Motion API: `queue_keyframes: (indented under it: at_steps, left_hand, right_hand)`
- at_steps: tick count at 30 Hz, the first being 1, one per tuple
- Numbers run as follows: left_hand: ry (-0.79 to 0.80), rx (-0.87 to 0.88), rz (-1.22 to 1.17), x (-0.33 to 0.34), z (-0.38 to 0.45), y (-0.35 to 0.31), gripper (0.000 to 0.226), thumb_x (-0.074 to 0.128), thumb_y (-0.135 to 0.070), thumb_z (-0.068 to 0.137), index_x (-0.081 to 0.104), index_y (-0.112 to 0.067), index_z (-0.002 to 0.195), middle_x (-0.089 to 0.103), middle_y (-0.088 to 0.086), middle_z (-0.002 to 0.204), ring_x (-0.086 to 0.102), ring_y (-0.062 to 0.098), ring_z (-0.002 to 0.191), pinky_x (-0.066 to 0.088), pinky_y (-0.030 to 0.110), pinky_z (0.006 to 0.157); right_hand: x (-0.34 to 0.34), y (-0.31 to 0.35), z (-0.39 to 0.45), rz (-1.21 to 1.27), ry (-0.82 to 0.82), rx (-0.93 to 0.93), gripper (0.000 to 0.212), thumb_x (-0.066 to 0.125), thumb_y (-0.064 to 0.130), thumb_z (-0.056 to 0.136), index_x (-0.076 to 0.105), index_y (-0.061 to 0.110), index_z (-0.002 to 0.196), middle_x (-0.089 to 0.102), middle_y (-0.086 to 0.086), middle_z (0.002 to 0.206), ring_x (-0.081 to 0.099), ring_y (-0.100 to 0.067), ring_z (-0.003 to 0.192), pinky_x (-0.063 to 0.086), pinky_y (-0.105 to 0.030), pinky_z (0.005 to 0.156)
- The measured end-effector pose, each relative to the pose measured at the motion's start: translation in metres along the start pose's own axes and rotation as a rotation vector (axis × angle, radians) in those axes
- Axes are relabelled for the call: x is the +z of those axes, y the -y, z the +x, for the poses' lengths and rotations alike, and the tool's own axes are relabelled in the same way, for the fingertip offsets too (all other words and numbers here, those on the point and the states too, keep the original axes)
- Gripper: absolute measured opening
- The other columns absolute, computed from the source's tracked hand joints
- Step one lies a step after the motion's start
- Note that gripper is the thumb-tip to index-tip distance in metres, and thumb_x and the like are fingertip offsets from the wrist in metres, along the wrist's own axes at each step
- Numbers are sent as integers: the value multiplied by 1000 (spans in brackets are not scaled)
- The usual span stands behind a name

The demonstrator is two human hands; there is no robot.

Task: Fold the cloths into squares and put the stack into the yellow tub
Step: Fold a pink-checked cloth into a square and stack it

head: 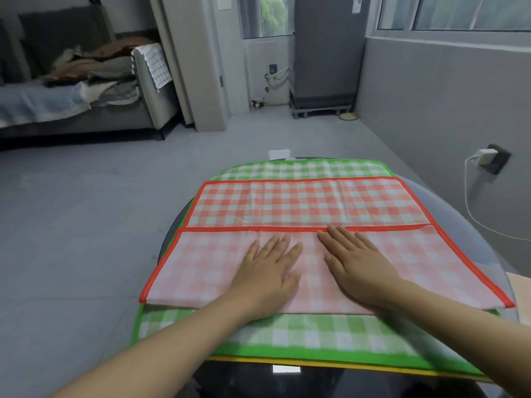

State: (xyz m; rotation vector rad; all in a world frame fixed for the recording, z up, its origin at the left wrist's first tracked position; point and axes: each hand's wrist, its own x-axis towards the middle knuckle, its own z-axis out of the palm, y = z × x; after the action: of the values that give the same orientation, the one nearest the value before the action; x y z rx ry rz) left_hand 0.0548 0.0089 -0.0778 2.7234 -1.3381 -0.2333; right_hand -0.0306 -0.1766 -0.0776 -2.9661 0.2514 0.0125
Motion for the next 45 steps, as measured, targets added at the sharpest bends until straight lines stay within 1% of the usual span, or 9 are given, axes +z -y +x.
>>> queue_keyframes:
  at_steps: [3,6,9,14,17,24,32,40,45]
  left_hand:
    - [-19,-101,14,-2,-14,39,55,13,-51,98,-5,-39,149,-14,-13,157,-18,5,143,-13,38,117]
    - [-44,-237,18,-7,-31,83,59,11,-59,94,-3,-41,149,-15,-13,157,-17,6,144,-12,38,117]
    - [-56,-291,40,-11,-45,106,78,-4,-70,77,-1,-40,149,-13,-12,158,-13,8,145,-8,35,118]
    - [-61,-279,36,-13,-44,104,65,7,-61,90,-1,-38,150,-11,-9,158,-12,10,146,-8,35,118]
    - [-62,-276,0,-15,-45,102,58,18,-53,98,2,-36,151,-9,-8,159,-12,10,146,-9,36,118]
    - [-72,-253,-119,-32,-34,90,55,25,-48,99,14,-31,151,0,-5,160,-6,8,146,-7,39,119]
    - [-126,-201,-330,-60,35,62,48,27,-45,100,31,-30,146,19,-8,157,8,6,145,-5,37,118]
    - [-279,-252,-464,-64,143,70,33,44,-30,98,60,-21,125,61,-1,128,50,19,123,28,42,112]
    - [-447,-359,-430,-45,192,93,25,52,-34,94,67,-27,112,64,-8,116,52,14,115,23,32,101]
  right_hand:
    - [0,-1,0,-10,1,-4,60,-6,53,90,-4,34,148,-9,11,156,-13,-2,141,-9,-28,116]
    - [2,-2,1,-18,-17,-4,83,-22,66,73,-2,35,148,-7,13,156,-11,0,140,-8,-27,116]
    - [2,-2,2,-27,-21,4,73,-12,59,80,-1,35,148,-5,11,157,-8,-4,143,-7,-27,117]
    - [1,-1,2,-44,-4,1,82,-18,61,73,0,34,148,-4,11,157,-6,-6,144,-6,-28,117]
    - [-2,1,2,-45,10,17,61,-2,54,92,2,32,149,-2,7,158,-5,-8,145,-5,-29,118]
    - [-18,2,8,-43,-67,7,48,26,41,99,26,30,145,23,6,155,18,-13,143,12,-30,114]
    - [-34,-18,67,62,-156,65,42,33,38,99,43,26,138,41,3,147,34,-18,136,22,-36,110]
    - [-25,-55,140,108,-266,159,31,44,29,95,57,16,119,58,-3,126,49,-28,117,33,-37,94]
    - [-21,-76,177,125,-355,247,29,48,30,93,61,16,115,61,-7,118,48,-31,112,33,-38,93]
